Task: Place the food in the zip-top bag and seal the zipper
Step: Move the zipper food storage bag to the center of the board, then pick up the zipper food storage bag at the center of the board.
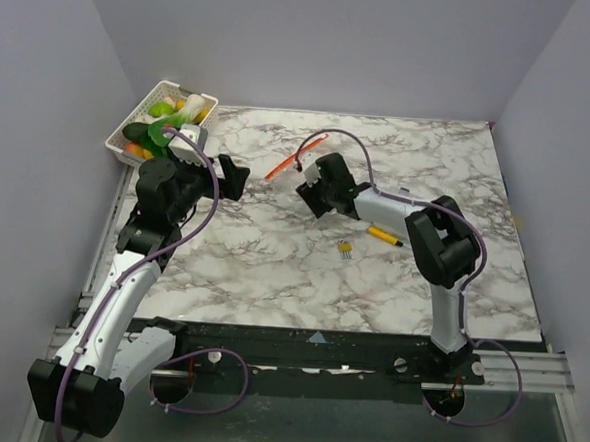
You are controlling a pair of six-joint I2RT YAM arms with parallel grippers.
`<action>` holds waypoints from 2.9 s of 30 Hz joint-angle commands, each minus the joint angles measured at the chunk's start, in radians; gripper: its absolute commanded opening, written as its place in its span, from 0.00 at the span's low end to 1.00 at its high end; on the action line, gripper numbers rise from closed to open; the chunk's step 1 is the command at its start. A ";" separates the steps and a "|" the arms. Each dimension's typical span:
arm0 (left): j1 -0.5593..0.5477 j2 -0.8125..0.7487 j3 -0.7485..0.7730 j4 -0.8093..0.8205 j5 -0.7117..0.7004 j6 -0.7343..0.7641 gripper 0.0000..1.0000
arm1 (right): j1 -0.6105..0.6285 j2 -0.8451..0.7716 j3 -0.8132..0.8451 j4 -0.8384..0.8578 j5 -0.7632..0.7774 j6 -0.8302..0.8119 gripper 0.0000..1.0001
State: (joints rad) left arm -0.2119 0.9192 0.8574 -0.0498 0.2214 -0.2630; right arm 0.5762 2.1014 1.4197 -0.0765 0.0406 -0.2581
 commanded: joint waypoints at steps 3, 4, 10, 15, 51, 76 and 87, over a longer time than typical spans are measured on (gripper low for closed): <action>-0.001 0.023 0.030 -0.008 -0.025 -0.012 0.99 | 0.039 -0.171 -0.213 0.142 0.120 -0.138 0.64; -0.001 0.028 0.033 -0.010 -0.025 -0.013 0.99 | 0.039 -0.191 -0.241 0.156 0.149 -0.132 0.65; -0.001 0.046 0.041 -0.016 -0.023 -0.023 0.99 | 0.039 -0.297 -0.273 0.194 0.252 -0.017 0.75; -0.002 0.020 0.040 -0.018 -0.034 -0.021 0.99 | 0.039 -0.337 -0.177 0.094 0.308 0.329 0.79; -0.002 -0.149 -0.004 -0.005 -0.136 -0.013 0.99 | 0.246 0.456 0.926 -0.557 0.798 0.624 0.98; -0.002 -0.123 -0.004 -0.007 -0.121 -0.020 0.99 | 0.255 0.503 0.904 -0.485 0.750 0.598 0.74; -0.041 -0.060 0.041 -0.062 -0.045 -0.122 0.99 | 0.256 0.410 0.818 -0.445 0.690 0.702 0.18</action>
State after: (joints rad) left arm -0.2317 0.8230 0.8612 -0.0631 0.1223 -0.3050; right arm 0.8238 2.5694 2.2841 -0.5552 0.7589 0.3840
